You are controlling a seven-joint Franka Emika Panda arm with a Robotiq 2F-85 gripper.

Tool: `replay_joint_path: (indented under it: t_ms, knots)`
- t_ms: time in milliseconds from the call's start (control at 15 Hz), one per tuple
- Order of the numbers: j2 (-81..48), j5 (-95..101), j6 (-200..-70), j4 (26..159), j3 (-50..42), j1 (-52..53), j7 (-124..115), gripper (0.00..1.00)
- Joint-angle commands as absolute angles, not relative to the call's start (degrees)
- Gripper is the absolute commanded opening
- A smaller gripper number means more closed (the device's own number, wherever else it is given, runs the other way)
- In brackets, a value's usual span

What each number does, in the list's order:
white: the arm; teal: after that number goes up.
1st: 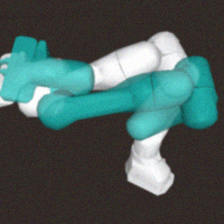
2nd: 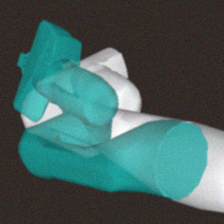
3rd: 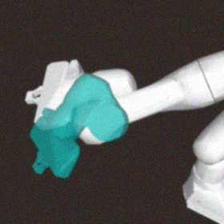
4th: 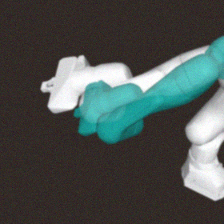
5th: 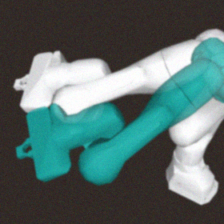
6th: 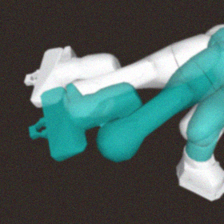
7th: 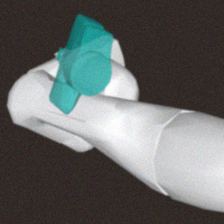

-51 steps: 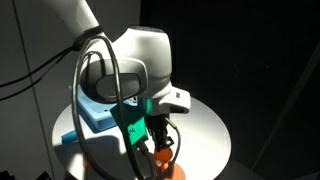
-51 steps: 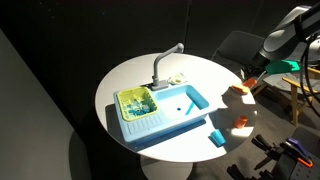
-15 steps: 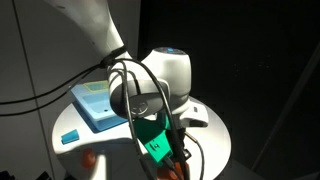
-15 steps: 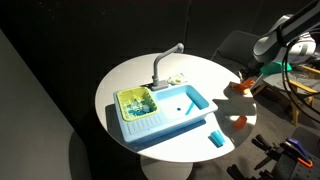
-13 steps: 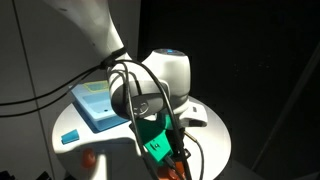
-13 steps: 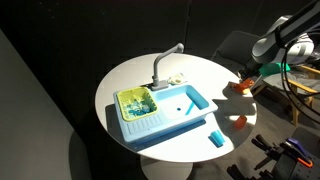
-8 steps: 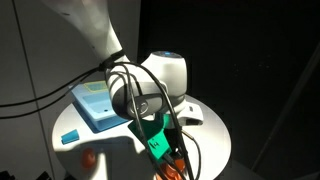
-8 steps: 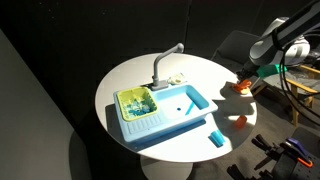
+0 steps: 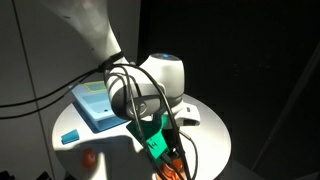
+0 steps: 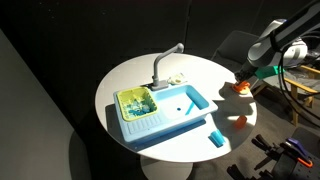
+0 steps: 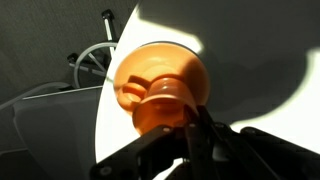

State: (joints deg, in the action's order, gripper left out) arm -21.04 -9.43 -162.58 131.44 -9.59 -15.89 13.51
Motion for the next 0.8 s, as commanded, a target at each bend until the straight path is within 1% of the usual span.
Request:
replay_joint_path:
  t_ms: [0,267,333,400,533,733]
  knots:
    - [-21.2,-8.4,-163.6,131.4,-8.7,-17.2,12.7,0.02]
    - [-21.0,-8.2,-163.4,131.6,-8.8,-17.0,12.5,0.02]
    - [-21.0,-8.2,-163.3,131.5,-8.8,-16.9,12.4,0.31]
    - [-21.0,-8.2,-163.2,131.6,-8.8,-16.9,12.4,0.32]
    - [-20.8,-8.2,-163.2,131.6,-8.8,-16.9,12.3,0.46]
    - [-20.7,-8.2,-163.1,131.7,-8.8,-16.8,12.3,0.69]
